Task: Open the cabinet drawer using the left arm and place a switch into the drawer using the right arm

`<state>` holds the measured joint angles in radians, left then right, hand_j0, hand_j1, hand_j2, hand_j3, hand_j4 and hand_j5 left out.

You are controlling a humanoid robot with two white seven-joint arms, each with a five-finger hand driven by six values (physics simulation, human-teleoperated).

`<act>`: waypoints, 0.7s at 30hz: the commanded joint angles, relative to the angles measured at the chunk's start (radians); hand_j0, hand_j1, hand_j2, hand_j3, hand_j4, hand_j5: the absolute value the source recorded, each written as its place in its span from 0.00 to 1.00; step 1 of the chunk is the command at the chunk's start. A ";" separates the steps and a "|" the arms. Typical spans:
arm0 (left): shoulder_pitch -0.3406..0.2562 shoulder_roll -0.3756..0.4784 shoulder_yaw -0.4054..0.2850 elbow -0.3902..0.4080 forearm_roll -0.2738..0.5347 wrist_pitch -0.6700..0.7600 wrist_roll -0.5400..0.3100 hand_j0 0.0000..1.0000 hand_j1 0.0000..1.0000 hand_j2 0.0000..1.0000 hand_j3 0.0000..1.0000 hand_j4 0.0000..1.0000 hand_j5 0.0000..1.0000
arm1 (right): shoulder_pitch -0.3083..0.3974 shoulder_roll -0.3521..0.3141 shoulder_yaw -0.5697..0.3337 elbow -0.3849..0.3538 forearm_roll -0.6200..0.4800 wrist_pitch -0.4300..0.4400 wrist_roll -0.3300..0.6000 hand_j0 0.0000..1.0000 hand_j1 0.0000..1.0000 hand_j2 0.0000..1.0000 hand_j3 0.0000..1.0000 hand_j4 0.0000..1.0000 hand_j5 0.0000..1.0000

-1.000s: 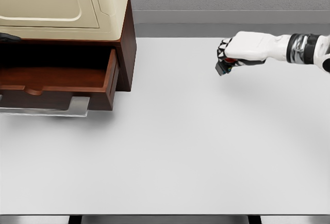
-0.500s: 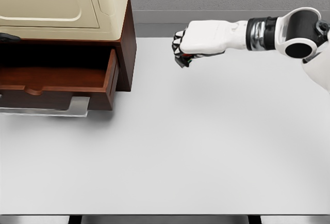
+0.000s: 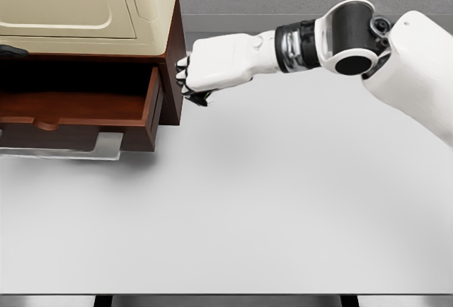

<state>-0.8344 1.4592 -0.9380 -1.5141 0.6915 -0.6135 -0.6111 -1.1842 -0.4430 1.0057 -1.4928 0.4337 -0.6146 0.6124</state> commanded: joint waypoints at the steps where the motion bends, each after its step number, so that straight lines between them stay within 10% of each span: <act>1: 0.000 0.001 0.002 0.000 0.008 0.003 0.000 1.00 1.00 1.00 1.00 1.00 1.00 | -0.002 0.015 0.011 -0.024 -0.021 0.004 -0.002 0.27 0.27 0.27 0.27 0.27 0.27; 17: 0.000 0.001 0.002 0.000 0.008 0.003 0.000 1.00 1.00 1.00 1.00 1.00 1.00 | -0.193 0.115 0.082 -0.032 -0.131 0.004 -0.002 0.28 0.28 0.28 0.28 0.28 0.28; 21: 0.000 0.001 0.002 0.000 0.008 0.003 0.000 1.00 1.00 1.00 1.00 1.00 1.00 | -0.227 0.176 0.082 0.074 -0.144 0.004 -0.002 0.28 0.28 0.28 0.28 0.28 0.28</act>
<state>-0.8345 1.4590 -0.9379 -1.5142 0.6914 -0.6136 -0.6111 -1.4143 -0.2957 1.0869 -1.4665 0.2994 -0.6138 0.6115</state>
